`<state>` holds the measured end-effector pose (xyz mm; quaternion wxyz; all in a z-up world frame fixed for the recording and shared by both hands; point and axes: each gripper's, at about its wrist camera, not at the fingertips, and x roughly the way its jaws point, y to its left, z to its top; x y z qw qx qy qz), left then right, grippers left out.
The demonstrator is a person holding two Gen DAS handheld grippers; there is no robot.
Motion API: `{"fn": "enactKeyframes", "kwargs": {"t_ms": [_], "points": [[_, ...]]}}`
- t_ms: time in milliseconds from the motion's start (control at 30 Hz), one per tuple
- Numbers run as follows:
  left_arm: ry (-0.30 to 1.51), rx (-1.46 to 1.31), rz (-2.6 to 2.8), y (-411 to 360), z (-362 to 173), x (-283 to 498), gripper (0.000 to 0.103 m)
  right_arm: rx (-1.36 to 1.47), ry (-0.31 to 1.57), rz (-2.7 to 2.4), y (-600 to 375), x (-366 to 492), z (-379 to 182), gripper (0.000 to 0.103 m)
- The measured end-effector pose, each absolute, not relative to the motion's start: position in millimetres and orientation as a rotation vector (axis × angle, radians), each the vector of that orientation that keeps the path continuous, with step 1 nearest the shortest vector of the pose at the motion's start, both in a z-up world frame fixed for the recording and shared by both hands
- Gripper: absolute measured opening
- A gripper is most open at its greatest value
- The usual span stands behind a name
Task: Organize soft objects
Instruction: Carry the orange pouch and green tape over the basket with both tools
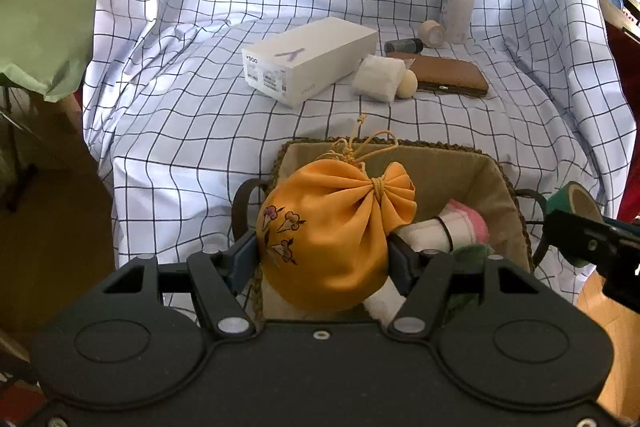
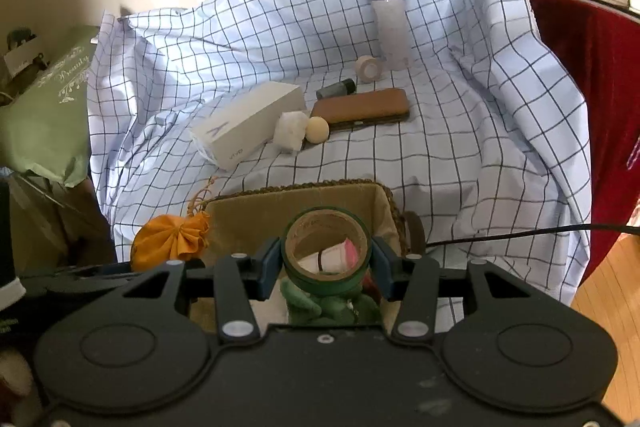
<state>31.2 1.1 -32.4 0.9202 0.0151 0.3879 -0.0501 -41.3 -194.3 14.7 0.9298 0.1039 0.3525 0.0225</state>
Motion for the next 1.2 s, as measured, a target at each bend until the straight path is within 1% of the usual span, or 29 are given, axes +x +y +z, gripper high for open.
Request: {"fn": "enactKeyframes", "kwargs": {"t_ms": [333, 1033, 1200], "points": [[0.866, 0.022, -0.092, 6, -50, 36, 0.061, 0.207, 0.77, 0.014, -193, -38, 8, 0.047], [0.928, 0.04, -0.084, 8, -60, 38, 0.062, 0.191, 0.813, 0.015, -189, -33, 3, 0.047], [0.927, 0.04, -0.082, 9, -61, 39, 0.065, 0.188, 0.816, 0.019, -189, -33, 2, 0.047]]}}
